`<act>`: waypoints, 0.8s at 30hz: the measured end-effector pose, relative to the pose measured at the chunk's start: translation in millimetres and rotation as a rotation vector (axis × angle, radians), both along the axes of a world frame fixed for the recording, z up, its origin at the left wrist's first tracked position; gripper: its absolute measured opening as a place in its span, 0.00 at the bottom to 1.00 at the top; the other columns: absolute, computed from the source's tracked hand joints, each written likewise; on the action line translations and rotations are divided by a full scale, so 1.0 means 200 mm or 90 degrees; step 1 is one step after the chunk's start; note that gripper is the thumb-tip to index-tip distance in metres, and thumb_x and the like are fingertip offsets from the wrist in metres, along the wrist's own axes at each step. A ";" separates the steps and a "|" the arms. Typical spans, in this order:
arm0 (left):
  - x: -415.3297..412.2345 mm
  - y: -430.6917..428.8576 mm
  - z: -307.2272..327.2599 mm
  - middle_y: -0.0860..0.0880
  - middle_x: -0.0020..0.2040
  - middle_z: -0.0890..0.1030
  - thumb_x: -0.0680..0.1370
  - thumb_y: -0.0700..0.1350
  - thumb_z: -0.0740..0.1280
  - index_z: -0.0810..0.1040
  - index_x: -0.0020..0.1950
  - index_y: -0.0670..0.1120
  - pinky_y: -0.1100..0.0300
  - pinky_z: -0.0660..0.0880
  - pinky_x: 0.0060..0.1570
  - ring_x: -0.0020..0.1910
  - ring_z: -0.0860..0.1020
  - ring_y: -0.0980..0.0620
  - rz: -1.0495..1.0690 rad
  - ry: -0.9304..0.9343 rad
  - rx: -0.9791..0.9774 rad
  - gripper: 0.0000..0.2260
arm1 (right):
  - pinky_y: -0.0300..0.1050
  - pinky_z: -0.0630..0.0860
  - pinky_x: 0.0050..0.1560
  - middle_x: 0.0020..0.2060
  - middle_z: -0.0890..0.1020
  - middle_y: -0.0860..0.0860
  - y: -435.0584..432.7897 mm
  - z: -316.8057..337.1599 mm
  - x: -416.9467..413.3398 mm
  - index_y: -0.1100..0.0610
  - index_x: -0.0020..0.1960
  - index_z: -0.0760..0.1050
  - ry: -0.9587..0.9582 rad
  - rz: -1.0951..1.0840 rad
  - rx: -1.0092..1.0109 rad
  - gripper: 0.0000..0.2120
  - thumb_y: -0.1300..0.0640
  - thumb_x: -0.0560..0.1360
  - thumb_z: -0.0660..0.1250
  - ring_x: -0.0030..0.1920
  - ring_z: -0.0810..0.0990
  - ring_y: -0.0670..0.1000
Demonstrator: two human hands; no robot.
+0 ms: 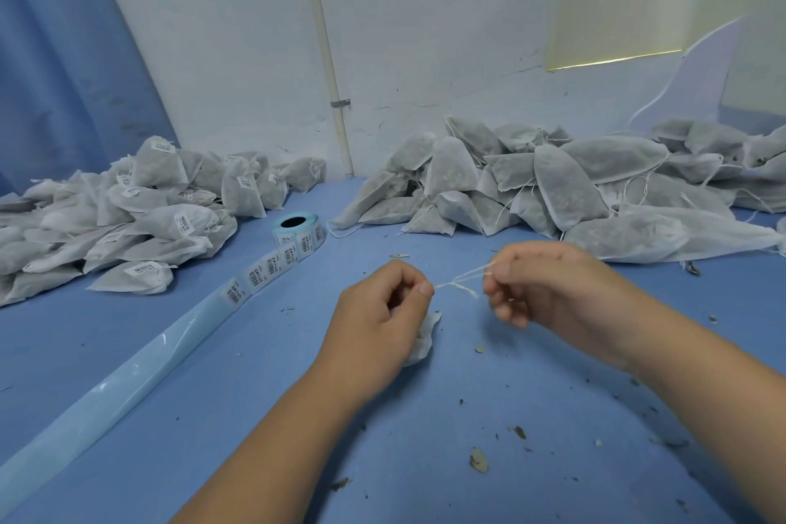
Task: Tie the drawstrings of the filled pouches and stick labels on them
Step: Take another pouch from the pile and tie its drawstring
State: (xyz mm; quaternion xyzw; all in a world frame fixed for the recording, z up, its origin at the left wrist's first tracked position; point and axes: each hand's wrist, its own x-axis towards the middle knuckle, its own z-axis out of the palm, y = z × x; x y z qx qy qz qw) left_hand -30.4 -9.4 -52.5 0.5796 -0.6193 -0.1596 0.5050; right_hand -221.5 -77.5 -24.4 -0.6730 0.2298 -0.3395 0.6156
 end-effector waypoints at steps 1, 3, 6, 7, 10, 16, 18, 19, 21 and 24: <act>0.00 0.00 0.00 0.58 0.30 0.75 0.79 0.45 0.66 0.77 0.39 0.51 0.71 0.67 0.34 0.31 0.71 0.61 -0.012 -0.027 0.001 0.08 | 0.39 0.68 0.29 0.29 0.77 0.53 -0.01 0.00 0.00 0.56 0.31 0.80 -0.034 -0.013 0.017 0.09 0.57 0.68 0.65 0.30 0.74 0.50; 0.00 0.01 0.00 0.60 0.35 0.79 0.77 0.54 0.63 0.76 0.41 0.53 0.72 0.67 0.39 0.37 0.75 0.62 -0.035 -0.117 0.010 0.08 | 0.40 0.68 0.29 0.30 0.76 0.53 -0.02 0.01 -0.01 0.57 0.31 0.79 -0.084 -0.041 0.054 0.08 0.58 0.67 0.65 0.30 0.73 0.50; 0.01 0.00 -0.02 0.58 0.45 0.79 0.72 0.66 0.56 0.77 0.50 0.57 0.67 0.67 0.50 0.49 0.73 0.60 -0.061 -0.278 0.043 0.18 | 0.41 0.68 0.31 0.31 0.76 0.52 -0.04 0.01 -0.01 0.55 0.29 0.79 -0.142 -0.082 0.108 0.06 0.58 0.65 0.67 0.31 0.73 0.49; 0.02 0.00 -0.02 0.58 0.47 0.79 0.72 0.67 0.57 0.76 0.53 0.58 0.64 0.68 0.53 0.50 0.72 0.60 -0.070 -0.298 0.054 0.19 | 0.41 0.69 0.32 0.31 0.76 0.51 -0.05 0.02 -0.01 0.54 0.29 0.79 -0.162 -0.093 0.119 0.05 0.59 0.64 0.69 0.31 0.73 0.48; 0.02 -0.01 -0.03 0.60 0.53 0.74 0.72 0.62 0.66 0.72 0.63 0.60 0.61 0.67 0.58 0.54 0.71 0.59 -0.066 -0.330 0.059 0.20 | 0.39 0.68 0.30 0.31 0.76 0.50 -0.06 0.02 -0.02 0.54 0.30 0.78 -0.217 -0.129 0.140 0.07 0.57 0.66 0.66 0.31 0.73 0.49; 0.04 -0.03 -0.05 0.57 0.59 0.75 0.76 0.53 0.70 0.80 0.60 0.52 0.64 0.56 0.56 0.60 0.70 0.56 0.083 -0.441 -0.031 0.13 | 0.42 0.67 0.32 0.33 0.77 0.52 -0.04 0.04 -0.02 0.60 0.35 0.75 -0.258 -0.179 0.145 0.11 0.62 0.75 0.60 0.32 0.74 0.50; 0.03 -0.03 -0.04 0.57 0.56 0.78 0.77 0.50 0.69 0.82 0.55 0.51 0.62 0.60 0.55 0.58 0.73 0.55 0.102 -0.423 -0.047 0.08 | 0.42 0.67 0.33 0.34 0.77 0.53 -0.02 0.05 -0.01 0.61 0.37 0.74 -0.277 -0.154 0.158 0.08 0.62 0.74 0.61 0.32 0.74 0.50; 0.02 -0.02 -0.04 0.58 0.52 0.80 0.78 0.48 0.68 0.82 0.51 0.51 0.61 0.64 0.53 0.54 0.75 0.56 0.113 -0.384 -0.051 0.05 | 0.42 0.67 0.33 0.35 0.77 0.53 -0.01 0.05 0.00 0.62 0.36 0.74 -0.290 -0.140 0.158 0.07 0.61 0.72 0.62 0.33 0.74 0.51; 0.00 -0.02 -0.02 0.59 0.42 0.80 0.79 0.48 0.66 0.80 0.44 0.52 0.66 0.68 0.44 0.44 0.76 0.60 0.143 -0.231 -0.050 0.05 | 0.43 0.68 0.34 0.35 0.78 0.54 0.01 0.06 0.01 0.61 0.35 0.76 -0.291 -0.132 0.116 0.06 0.59 0.68 0.65 0.33 0.75 0.51; -0.02 -0.02 0.02 0.61 0.32 0.78 0.78 0.47 0.65 0.79 0.37 0.52 0.72 0.67 0.34 0.34 0.74 0.64 0.185 -0.032 -0.059 0.10 | 0.42 0.70 0.34 0.34 0.80 0.53 0.04 0.04 0.02 0.56 0.32 0.80 -0.177 -0.179 -0.051 0.07 0.61 0.68 0.67 0.35 0.78 0.51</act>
